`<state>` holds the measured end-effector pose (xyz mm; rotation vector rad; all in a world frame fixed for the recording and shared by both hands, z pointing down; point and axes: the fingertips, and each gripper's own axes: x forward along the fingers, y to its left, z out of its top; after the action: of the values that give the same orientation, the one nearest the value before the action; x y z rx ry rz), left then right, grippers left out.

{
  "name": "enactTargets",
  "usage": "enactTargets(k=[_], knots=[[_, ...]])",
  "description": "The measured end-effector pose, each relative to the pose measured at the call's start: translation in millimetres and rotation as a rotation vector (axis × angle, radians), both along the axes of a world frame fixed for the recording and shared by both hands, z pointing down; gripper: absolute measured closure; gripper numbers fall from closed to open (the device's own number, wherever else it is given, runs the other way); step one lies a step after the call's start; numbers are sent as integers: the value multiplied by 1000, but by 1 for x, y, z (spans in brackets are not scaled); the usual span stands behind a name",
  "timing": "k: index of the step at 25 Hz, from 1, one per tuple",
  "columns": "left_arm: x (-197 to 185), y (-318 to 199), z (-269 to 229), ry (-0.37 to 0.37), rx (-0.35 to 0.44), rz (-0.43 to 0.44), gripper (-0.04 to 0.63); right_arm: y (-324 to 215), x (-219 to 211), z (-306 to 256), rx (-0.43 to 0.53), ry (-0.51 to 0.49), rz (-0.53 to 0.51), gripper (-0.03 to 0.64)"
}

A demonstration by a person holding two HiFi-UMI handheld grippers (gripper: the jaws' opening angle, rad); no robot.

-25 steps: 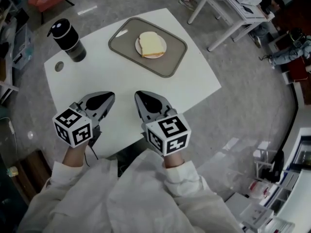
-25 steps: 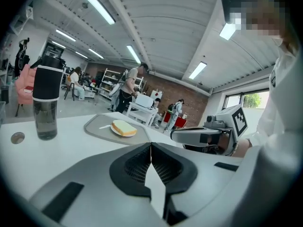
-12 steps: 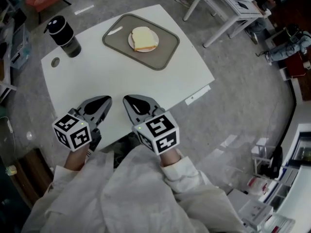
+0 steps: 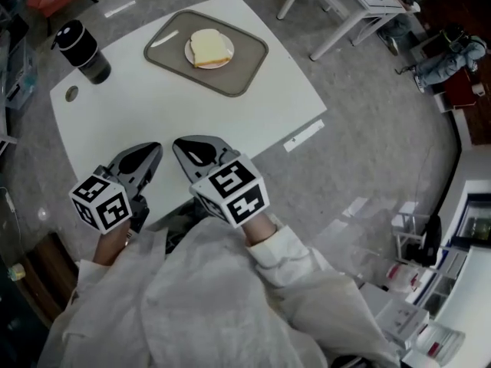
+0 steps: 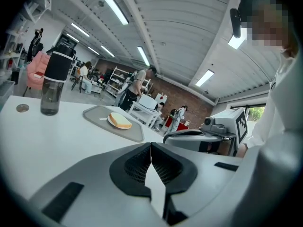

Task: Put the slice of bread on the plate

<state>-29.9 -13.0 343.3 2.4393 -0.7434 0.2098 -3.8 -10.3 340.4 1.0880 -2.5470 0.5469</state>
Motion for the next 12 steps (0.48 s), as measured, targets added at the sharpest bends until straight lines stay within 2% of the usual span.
enactTargets(k=[5, 12], knots=[[-13, -1, 2, 8, -19, -17, 586, 9, -17, 3, -42, 42, -101, 601], [-4, 5, 17, -18, -40, 9, 586, 20, 7, 19, -101, 112, -147, 603]])
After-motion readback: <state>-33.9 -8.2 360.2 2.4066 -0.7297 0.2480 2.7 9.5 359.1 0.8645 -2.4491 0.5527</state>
